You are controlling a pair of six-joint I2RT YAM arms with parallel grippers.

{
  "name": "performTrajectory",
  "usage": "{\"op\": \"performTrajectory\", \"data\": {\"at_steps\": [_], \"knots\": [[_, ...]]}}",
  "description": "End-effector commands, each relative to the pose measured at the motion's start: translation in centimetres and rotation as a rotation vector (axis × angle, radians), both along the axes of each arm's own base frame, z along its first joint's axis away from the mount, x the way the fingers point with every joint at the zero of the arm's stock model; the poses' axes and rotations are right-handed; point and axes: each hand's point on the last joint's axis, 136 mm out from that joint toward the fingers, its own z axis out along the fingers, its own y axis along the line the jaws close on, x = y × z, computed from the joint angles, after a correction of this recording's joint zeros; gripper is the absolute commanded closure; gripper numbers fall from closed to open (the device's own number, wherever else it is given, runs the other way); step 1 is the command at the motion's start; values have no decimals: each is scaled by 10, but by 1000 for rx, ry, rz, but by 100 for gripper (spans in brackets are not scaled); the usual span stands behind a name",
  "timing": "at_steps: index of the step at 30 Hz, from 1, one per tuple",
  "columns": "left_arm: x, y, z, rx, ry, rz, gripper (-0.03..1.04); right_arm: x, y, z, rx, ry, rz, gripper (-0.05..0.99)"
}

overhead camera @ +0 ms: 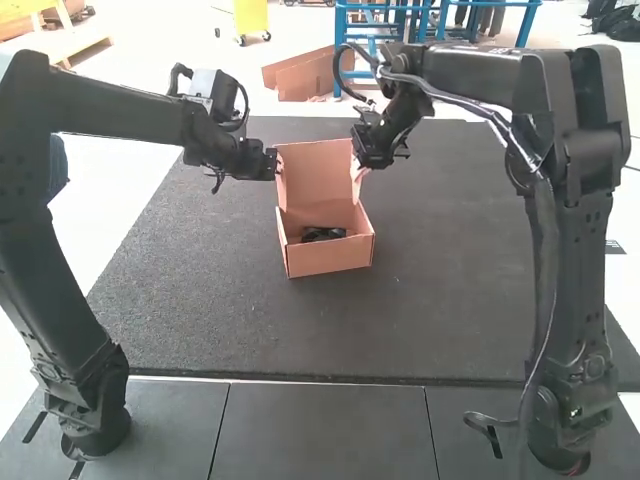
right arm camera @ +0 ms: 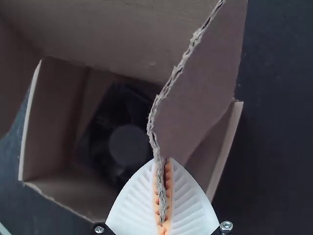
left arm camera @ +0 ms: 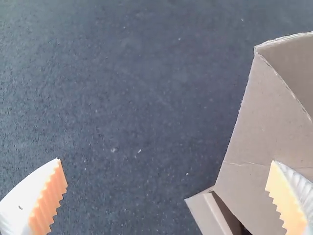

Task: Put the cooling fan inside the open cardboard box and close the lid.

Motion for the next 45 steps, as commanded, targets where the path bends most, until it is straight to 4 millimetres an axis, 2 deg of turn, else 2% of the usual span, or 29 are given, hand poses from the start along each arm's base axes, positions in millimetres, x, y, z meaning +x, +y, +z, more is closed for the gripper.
{"op": "performTrajectory", "data": {"at_steps": [1,17,26,36,42,43,44,45], "knots": [[0,-13,31,-16,-67,-41,4,-15,1,5,5,19,0,94],[-26,-24,17,0,-37,-88,4,-34,-12,-11,-1,69,-66,94],[-47,-22,1,19,11,-107,4,-52,-18,-31,-31,110,-61,94],[-77,-12,3,72,27,-150,4,-68,-24,-55,-120,123,-47,94],[-97,9,5,139,70,-172,4,-64,-27,-55,-137,110,-61,94],[-96,14,9,143,60,-164,4,-63,-27,-53,-134,109,-71,93],[-95,20,14,142,45,-151,4,-60,-27,-50,-127,103,-76,82],[-92,25,20,137,25,-133,4,-59,-25,-46,-119,101,-81,67]]}}
